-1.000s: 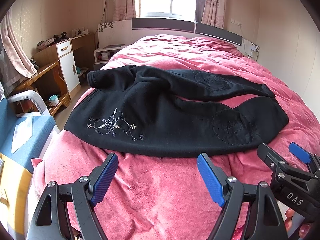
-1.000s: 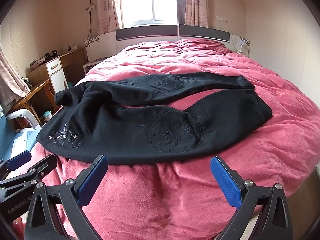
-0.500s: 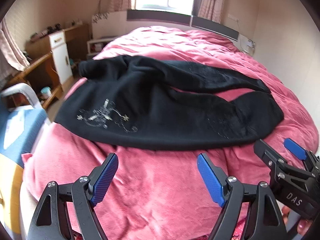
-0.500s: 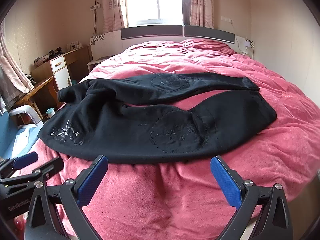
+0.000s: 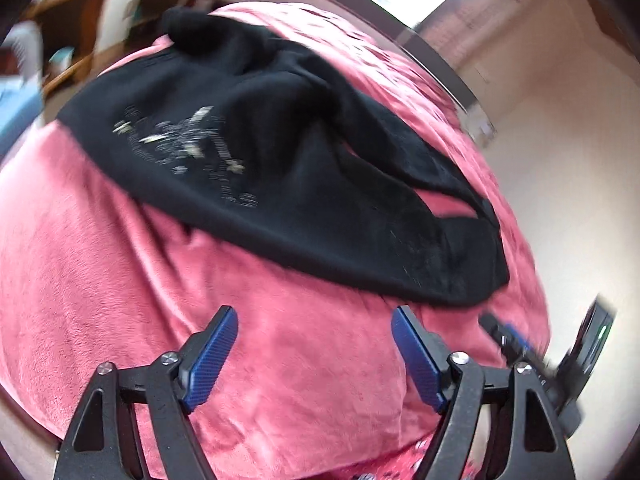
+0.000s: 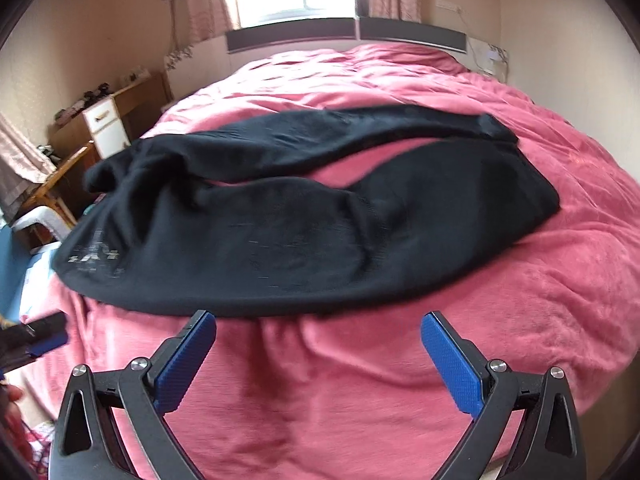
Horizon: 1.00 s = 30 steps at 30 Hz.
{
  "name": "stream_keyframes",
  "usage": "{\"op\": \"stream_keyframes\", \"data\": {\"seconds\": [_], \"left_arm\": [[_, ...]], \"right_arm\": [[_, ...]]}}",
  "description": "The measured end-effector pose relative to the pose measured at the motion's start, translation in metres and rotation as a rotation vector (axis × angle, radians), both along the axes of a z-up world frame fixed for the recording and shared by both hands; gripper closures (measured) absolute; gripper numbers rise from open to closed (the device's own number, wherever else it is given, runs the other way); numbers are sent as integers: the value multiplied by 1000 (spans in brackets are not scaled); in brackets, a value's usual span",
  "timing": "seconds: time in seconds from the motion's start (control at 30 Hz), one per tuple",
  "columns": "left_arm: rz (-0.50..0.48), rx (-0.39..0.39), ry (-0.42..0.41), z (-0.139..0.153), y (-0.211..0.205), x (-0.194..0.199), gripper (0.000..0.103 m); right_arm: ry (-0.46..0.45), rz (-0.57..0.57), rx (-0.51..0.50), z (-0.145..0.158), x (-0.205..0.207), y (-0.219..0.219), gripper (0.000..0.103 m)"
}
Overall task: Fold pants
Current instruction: 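Grasp the waistband with the left tool while the right tool grasps a pant-leg hem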
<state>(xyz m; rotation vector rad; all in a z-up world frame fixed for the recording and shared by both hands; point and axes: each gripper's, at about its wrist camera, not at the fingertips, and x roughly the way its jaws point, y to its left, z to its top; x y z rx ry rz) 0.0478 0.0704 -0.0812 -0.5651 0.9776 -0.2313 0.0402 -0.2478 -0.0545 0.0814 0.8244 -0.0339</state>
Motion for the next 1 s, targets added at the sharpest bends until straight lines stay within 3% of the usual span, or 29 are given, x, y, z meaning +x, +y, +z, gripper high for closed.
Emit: {"op": "stream_keyframes", "data": {"seconds": [0.17,0.33,0.43,0.67,0.9,1.0], "left_arm": [[192,69,1,-6,40,10,27],[239,70,-10,-16,74,24,27],[257,66,1,-24,92,32,36],[297,88,14,-36,107,46,36],[278,120,-7,-36,104,55,36],[292,121,-21,-36,109,56,40]], "right_arm": [[34,-74,32,-11,14,-51,0],[9,-183,154,-20,24,-122,0],[-7,-251,213,-23,31,-159,11],[-66,-415,360,-35,49,-236,29],[-119,-485,516,-58,72,-266,46],[-173,-478,611,-64,78,-269,61]]}}
